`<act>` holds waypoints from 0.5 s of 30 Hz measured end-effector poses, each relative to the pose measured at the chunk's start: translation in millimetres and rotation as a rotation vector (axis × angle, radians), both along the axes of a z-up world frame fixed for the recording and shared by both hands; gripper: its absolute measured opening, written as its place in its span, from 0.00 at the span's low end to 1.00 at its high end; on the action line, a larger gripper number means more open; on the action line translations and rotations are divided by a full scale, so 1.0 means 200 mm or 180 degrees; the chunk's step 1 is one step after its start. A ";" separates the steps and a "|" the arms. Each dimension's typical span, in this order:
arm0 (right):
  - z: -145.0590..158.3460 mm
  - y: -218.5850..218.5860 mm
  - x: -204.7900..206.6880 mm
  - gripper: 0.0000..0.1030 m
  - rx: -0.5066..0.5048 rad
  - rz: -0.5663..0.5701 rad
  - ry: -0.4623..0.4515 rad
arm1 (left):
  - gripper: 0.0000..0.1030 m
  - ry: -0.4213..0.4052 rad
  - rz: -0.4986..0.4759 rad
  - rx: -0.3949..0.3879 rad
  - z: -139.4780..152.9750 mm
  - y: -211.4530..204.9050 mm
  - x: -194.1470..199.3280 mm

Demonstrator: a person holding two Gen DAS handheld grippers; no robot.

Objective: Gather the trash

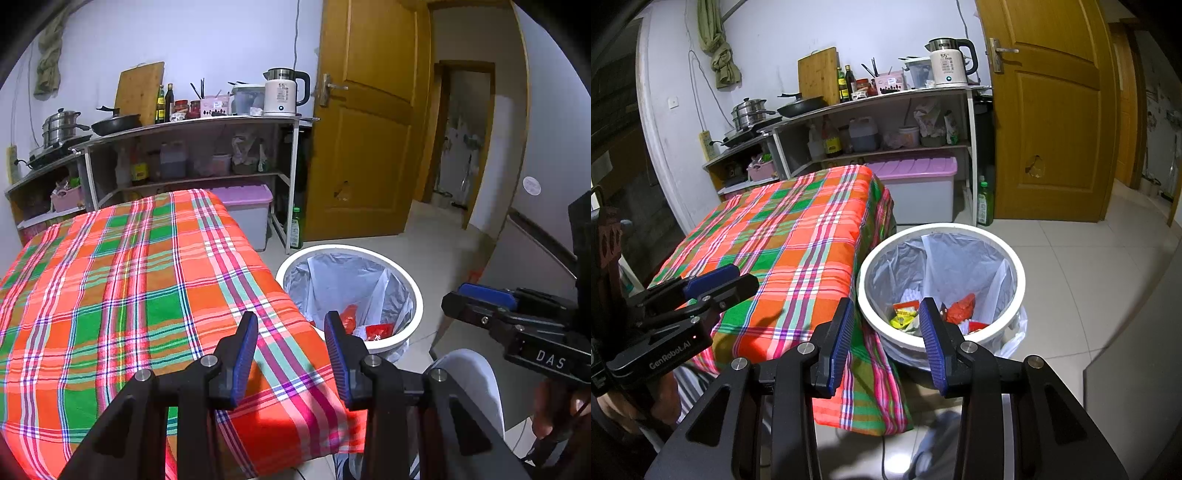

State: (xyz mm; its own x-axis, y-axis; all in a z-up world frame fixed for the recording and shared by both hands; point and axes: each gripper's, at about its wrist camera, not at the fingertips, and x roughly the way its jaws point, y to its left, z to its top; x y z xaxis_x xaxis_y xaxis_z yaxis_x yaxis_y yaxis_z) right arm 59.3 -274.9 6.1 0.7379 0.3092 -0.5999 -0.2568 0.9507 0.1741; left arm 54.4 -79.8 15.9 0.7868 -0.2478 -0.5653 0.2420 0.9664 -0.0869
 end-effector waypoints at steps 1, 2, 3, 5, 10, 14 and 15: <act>0.00 0.00 0.00 0.37 -0.0002 0.0000 0.0003 | 0.36 0.0004 -0.0004 -0.0001 0.00 0.00 0.00; 0.00 0.00 0.00 0.37 -0.0002 0.0001 0.0004 | 0.36 0.0011 -0.0007 0.0004 0.00 0.00 0.00; -0.01 0.00 0.00 0.37 -0.0003 0.0001 0.0008 | 0.36 0.0022 -0.0009 0.0008 -0.01 0.00 0.01; -0.02 0.00 0.01 0.37 -0.0006 0.0005 0.0012 | 0.36 0.0046 -0.0023 0.0003 -0.01 -0.01 0.01; -0.01 0.00 0.01 0.37 -0.0008 0.0000 0.0012 | 0.36 0.0058 -0.0039 -0.0003 -0.02 -0.01 0.02; -0.02 0.00 0.01 0.37 -0.0011 0.0000 0.0014 | 0.36 0.0044 -0.0046 -0.0018 -0.02 -0.01 0.01; -0.02 0.00 0.01 0.37 -0.0010 0.0001 0.0014 | 0.36 0.0041 -0.0050 -0.0024 -0.01 -0.01 0.01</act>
State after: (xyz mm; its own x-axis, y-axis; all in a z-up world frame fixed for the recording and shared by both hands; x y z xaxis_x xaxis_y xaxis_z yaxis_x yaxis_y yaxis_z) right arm 61.1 -274.6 3.1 0.7353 0.3074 -0.6041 -0.2562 0.9512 0.1721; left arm 56.9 -82.6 12.9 0.7755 -0.2642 -0.5734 0.2558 0.9618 -0.0972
